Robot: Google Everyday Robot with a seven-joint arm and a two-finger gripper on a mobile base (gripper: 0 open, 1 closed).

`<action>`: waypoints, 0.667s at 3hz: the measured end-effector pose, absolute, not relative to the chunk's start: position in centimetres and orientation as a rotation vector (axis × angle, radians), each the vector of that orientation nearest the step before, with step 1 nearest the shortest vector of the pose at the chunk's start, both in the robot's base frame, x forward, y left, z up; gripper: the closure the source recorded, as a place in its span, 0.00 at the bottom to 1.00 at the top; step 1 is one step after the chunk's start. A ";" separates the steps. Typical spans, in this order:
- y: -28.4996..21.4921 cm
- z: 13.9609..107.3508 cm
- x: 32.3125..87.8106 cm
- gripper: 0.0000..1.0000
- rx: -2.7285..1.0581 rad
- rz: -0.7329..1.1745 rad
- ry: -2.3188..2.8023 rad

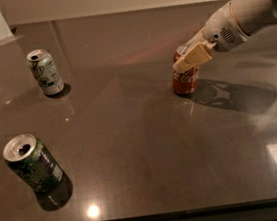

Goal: Move coke can near green can

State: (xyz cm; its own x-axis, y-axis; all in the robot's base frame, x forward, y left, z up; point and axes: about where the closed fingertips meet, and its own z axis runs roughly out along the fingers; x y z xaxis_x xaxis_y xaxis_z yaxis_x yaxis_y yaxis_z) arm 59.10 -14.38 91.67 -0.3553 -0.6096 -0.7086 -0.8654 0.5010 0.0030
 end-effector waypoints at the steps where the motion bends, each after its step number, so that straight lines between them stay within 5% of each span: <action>1: -12.6 92.7 57.4 0.88 -1.262 0.573 2.039; 2: -9.2 93.9 54.5 1.00 -1.365 0.678 1.948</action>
Offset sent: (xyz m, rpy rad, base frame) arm -0.0905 0.1002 0.0408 0.1590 0.0092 0.3744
